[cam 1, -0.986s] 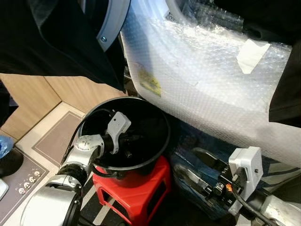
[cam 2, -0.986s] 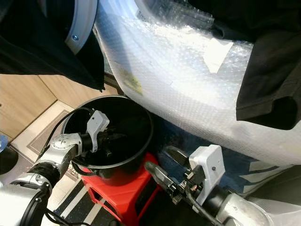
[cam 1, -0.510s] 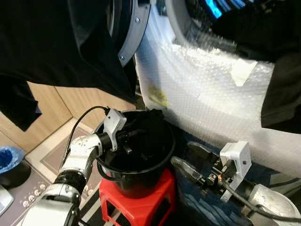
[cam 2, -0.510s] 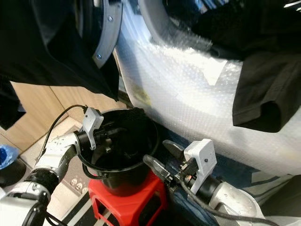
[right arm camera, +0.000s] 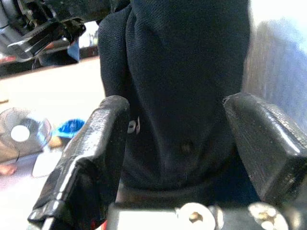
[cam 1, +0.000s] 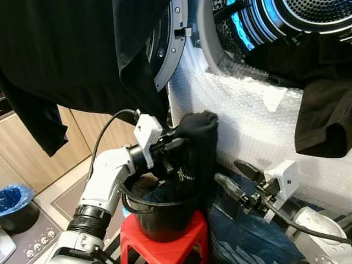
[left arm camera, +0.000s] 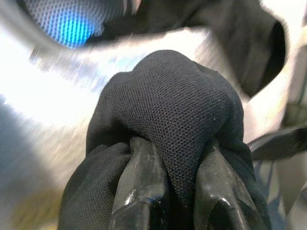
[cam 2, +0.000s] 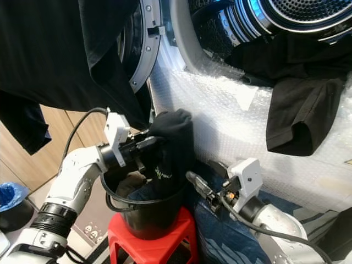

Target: Clothes washing

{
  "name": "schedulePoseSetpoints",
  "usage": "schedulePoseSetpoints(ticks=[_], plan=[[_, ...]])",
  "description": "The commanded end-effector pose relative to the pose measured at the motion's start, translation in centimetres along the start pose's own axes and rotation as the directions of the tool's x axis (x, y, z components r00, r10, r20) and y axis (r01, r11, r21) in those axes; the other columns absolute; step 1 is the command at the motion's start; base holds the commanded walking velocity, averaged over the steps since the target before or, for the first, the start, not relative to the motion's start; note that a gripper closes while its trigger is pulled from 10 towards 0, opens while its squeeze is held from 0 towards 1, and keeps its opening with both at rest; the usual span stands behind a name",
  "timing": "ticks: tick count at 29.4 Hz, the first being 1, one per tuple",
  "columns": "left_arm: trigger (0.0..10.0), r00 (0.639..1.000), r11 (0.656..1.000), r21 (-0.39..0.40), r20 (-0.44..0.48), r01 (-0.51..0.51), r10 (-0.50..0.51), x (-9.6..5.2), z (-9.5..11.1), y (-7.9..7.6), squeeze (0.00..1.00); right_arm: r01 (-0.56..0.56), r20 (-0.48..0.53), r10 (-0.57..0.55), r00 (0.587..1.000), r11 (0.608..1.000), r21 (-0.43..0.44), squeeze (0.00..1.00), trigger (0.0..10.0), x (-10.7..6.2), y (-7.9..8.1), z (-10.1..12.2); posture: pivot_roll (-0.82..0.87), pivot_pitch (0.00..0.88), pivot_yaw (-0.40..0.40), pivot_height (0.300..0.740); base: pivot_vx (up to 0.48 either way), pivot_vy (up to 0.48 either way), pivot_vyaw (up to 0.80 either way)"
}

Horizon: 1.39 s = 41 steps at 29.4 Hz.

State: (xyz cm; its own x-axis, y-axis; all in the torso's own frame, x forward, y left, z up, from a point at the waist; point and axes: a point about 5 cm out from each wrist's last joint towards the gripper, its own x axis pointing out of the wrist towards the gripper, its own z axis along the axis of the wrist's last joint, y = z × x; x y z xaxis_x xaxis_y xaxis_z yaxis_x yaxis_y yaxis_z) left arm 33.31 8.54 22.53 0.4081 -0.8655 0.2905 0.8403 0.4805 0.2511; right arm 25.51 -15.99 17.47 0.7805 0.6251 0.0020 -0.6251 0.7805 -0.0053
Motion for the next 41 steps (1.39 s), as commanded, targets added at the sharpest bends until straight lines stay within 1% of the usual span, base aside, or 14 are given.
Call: schedulePoseSetpoints(ticks=[1,4,9,10,12,13,18,23,25,26,29,32,36,41], plan=[[0.0,0.999,0.999,0.032,0.046,0.021,-0.022,0.7,1.5,0.0,0.0,-0.002,0.022,0.003,1.0,1.0,-0.024,0.0,10.0,0.3,0.1,0.5,-0.16,0.0,0.079,0.74,0.0,0.0,0.0],[0.0,0.996,0.998,0.037,0.081,0.042,-0.045,1.8,2.7,-0.4,0.0,0.009,0.053,-0.006,0.999,0.999,-0.043,0.0,10.0,0.9,0.1,1.1,-0.16,0.0,0.086,0.74,0.0,0.0,0.0],[0.0,0.993,0.998,0.031,0.103,0.056,-0.059,2.7,3.5,-0.8,0.0,0.021,0.08,-0.018,0.997,0.999,-0.042,0.0,10.0,1.4,0.1,1.6,-0.16,0.0,0.086,0.74,0.0,0.0,0.0],[0.0,0.99,0.997,0.031,0.122,0.064,-0.067,3.3,4.0,-0.9,0.0,0.028,0.09,-0.023,0.996,0.998,-0.05,0.0,10.0,1.8,0.3,1.9,-0.17,0.0,0.093,0.74,0.0,0.0,0.0],[0.0,0.987,0.997,0.028,0.142,0.073,-0.076,3.9,4.4,-1.0,0.0,0.038,0.097,-0.033,0.995,0.998,-0.055,0.0,10.0,2.1,0.4,2.0,-0.16,0.0,0.094,0.74,0.0,0.0,0.0],[0.0,0.984,0.996,0.024,0.155,0.081,-0.084,4.4,4.8,-1.2,0.0,0.047,0.099,-0.042,0.994,0.997,-0.053,0.0,10.0,2.4,0.5,2.0,-0.16,0.0,0.094,0.74,0.0,0.0,0.0],[0.0,0.975,0.993,0.014,0.188,0.119,-0.119,5.6,5.5,-2.1,0.0,0.105,0.077,-0.101,0.992,0.993,-0.052,0.0,10.0,3.4,0.4,1.6,-0.16,0.0,0.101,0.74,0.0,0.0,0.0],[0.0,0.97,0.991,0.011,0.203,0.132,-0.132,6.2,6.0,-2.4,0.0,0.162,0.071,-0.16,0.985,0.986,-0.027,0.0,10.0,3.9,0.1,1.5,-0.16,0.0,0.105,0.74,0.0,0.0,0.0],[0.0,0.963,0.989,0.004,0.227,0.148,-0.145,6.5,6.4,-2.6,0.0,0.217,0.061,-0.216,0.974,0.976,-0.008,0.0,10.0,4.3,-0.3,1.3,-0.15,0.0,0.11,0.74,0.0,0.0,0.0],[0.0,0.963,0.989,0.004,0.227,0.148,-0.145,6.5,6.4,-2.6,0.0,0.217,0.061,-0.216,0.974,0.976,-0.008,0.0,10.0,4.3,-0.3,1.3,-0.15,0.0,0.11,0.74,0.0,0.0,0.0],[0.0,0.963,0.989,0.002,0.228,0.145,-0.141,6.7,6.6,-2.6,0.0,0.267,0.051,-0.267,0.962,0.964,0.018,0.0,10.0,4.7,-0.8,1.2,-0.15,0.0,0.118,0.74,0.0,0.0,0.0],[0.0,0.957,0.988,-0.01,0.249,0.155,-0.147,7.0,7.1,-2.9,0.0,0.369,0.021,-0.37,0.929,0.928,0.045,0.0,10.0,5.2,-1.7,0.7,-0.15,0.0,0.121,0.74,0.0,0.0,0.0],[0.0,0.952,0.987,-0.018,0.265,0.162,-0.151,7.2,7.5,-3.1,0.0,0.408,0.02,-0.41,0.912,0.911,0.055,0.0,10.0,5.5,-2.1,0.6,-0.14,0.0,0.124,0.74,0.0,0.0,0.0],[0.0,0.947,0.985,-0.035,0.281,0.171,-0.154,7.4,7.8,-3.6,0.0,0.474,0.033,-0.477,0.878,0.877,0.081,0.0,10.0,5.7,-2.8,0.7,-0.13,0.0,0.124,0.74,0.0,0.0,0.0]])
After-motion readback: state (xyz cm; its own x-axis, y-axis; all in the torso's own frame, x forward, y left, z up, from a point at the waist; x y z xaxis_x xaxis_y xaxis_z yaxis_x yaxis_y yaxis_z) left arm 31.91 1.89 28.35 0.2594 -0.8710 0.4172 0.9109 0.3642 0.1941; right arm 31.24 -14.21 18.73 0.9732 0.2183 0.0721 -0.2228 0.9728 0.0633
